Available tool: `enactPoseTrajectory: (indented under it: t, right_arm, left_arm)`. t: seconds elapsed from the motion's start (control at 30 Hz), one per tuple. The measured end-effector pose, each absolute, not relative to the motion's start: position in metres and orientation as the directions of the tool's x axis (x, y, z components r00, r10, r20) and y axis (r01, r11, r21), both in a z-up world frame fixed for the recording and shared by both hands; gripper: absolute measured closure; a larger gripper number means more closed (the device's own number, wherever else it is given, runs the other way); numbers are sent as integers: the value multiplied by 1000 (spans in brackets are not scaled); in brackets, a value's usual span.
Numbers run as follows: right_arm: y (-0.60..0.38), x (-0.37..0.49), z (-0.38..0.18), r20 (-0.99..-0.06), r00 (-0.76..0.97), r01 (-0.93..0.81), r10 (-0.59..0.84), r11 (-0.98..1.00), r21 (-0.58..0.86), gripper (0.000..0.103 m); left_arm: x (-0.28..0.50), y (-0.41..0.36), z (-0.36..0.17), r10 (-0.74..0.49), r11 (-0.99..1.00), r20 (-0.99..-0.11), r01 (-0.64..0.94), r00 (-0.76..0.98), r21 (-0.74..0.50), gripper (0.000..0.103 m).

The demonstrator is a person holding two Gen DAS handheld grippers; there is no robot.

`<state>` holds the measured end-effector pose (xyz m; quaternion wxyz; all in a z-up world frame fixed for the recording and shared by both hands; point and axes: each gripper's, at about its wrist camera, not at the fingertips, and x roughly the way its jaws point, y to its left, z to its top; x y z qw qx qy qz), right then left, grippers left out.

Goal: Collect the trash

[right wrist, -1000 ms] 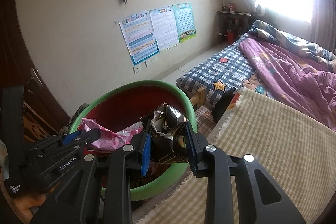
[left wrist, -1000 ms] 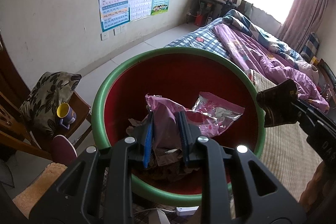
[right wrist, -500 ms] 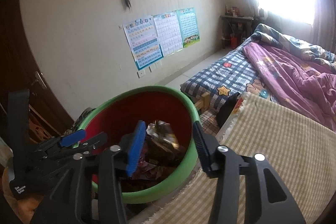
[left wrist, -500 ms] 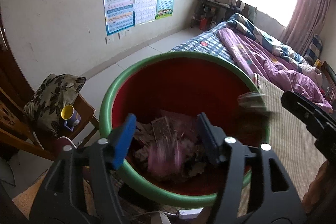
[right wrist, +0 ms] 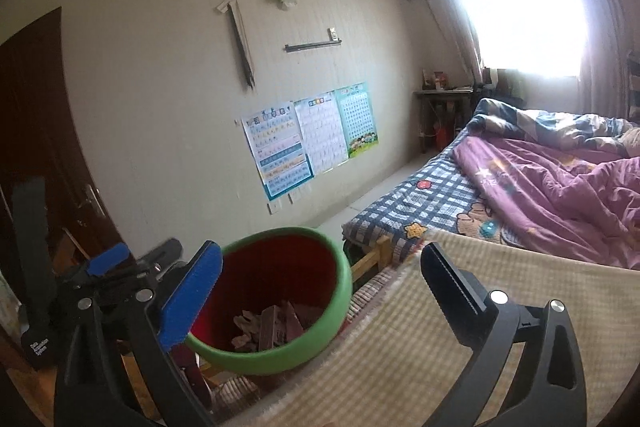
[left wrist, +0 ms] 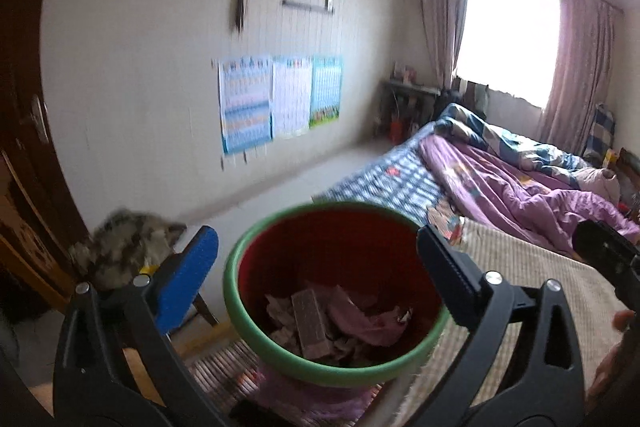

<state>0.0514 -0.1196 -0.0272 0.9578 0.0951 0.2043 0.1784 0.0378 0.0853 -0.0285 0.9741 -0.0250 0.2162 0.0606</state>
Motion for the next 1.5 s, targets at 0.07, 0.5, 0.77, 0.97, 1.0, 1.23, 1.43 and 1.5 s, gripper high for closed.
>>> enactPoseTrajectory:
  t: [0.07,0.5,0.77,0.97,1.0,1.23,1.43,1.5]
  right_arm:
    - [-131,42,-23,-349,866,-280,359,925,255,6]
    - [-205,-16,0,-310,897,-208,315,919,335,6]
    - [-247,-44,15,-271,927,-154,259,923,353,6]
    - [-258,-48,13,-291,924,-134,247,924,358,6]
    - [-259,-49,12,-291,925,-134,245,925,356,6]
    - [-265,-52,11,-302,925,-119,231,931,346,6]
    - [-267,-50,8,-310,923,-114,228,931,347,6]
    - [-267,-49,9,-311,923,-115,229,932,345,6]
  left_arm:
    - [25,71,-18,148,989,-388,-145,910,36,6]
    - [-21,7,11,111,994,-416,-103,902,43,5]
    - [-44,-21,22,72,997,-388,-58,919,46,5]
    - [-50,-29,25,48,999,-401,-43,915,22,5]
    - [-49,-29,25,46,999,-405,-42,913,19,5]
    - [-49,-34,23,36,999,-419,-31,907,20,5]
    - [-46,-37,22,34,999,-429,-28,903,20,5]
    - [-45,-37,21,34,999,-432,-29,901,18,5]
